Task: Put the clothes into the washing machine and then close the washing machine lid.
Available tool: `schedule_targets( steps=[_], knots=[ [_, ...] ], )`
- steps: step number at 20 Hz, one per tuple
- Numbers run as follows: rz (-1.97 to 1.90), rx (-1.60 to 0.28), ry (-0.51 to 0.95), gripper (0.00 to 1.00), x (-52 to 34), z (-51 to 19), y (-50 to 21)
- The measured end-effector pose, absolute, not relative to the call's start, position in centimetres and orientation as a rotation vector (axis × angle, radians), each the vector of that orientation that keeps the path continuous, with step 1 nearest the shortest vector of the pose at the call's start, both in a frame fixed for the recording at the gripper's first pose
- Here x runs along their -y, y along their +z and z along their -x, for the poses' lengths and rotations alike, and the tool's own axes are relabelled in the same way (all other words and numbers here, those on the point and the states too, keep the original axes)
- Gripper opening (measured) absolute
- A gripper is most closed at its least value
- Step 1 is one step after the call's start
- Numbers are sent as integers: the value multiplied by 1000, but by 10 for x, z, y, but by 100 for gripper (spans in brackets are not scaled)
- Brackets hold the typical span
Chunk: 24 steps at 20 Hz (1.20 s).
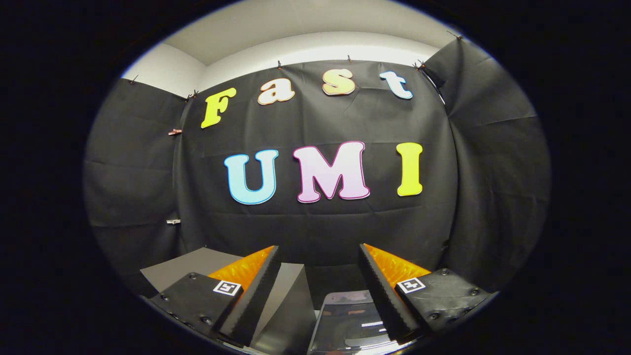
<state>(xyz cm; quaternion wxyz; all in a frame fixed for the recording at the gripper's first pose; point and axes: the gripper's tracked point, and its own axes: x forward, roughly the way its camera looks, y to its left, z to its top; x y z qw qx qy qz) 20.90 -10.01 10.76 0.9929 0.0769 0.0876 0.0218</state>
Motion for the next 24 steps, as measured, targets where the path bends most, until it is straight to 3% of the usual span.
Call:
schedule_targets(
  steps=[24],
  knots=[
    [-118,-183,79,99,66,-214,112]
  ],
)
